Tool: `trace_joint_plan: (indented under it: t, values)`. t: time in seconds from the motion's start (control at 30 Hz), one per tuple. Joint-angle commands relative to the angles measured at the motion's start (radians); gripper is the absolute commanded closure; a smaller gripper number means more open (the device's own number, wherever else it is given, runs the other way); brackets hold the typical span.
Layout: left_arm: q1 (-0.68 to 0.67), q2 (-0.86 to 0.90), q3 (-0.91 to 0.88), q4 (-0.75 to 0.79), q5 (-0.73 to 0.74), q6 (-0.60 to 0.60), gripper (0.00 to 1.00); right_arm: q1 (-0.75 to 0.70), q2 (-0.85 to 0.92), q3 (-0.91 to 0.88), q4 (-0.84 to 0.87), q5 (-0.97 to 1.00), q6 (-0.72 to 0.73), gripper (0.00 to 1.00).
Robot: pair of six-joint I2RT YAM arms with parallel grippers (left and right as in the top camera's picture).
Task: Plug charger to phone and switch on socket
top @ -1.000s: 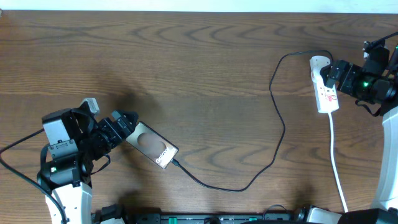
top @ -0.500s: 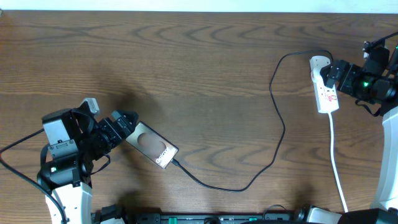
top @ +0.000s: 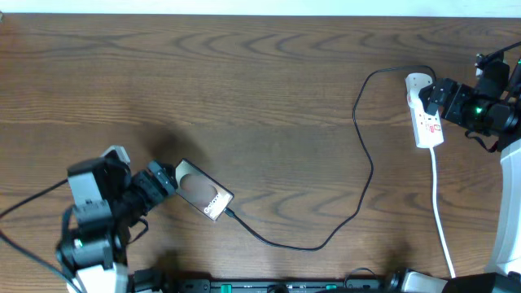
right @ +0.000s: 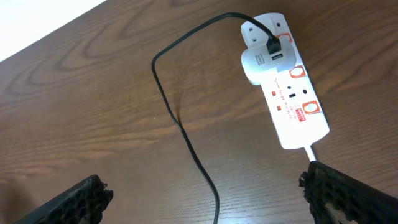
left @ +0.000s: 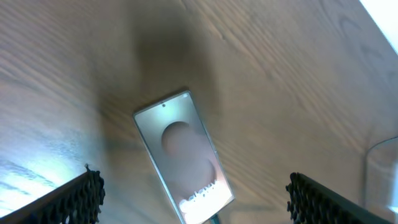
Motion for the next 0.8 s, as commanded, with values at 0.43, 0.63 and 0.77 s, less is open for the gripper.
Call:
trace_joint_plan:
  t: [0.43, 0.63, 0.77]
  values:
    - [-0.141, -0.671, -0.647, 0.940, -0.168, 0.179, 0.08, 0.009, -0.006, 0.001, 0.000, 0.005, 0.009, 0.01]
    - [-0.141, -0.743, -0.688, 0.902, -0.167, 0.304, 0.08, 0.009, -0.006, 0.001, 0.000, 0.005, 0.009, 0.01]
    - [-0.139, -0.743, -0.688, 0.776, -0.169, 0.354, 0.08, 0.009, -0.006, 0.001, 0.000, 0.005, 0.009, 0.01]
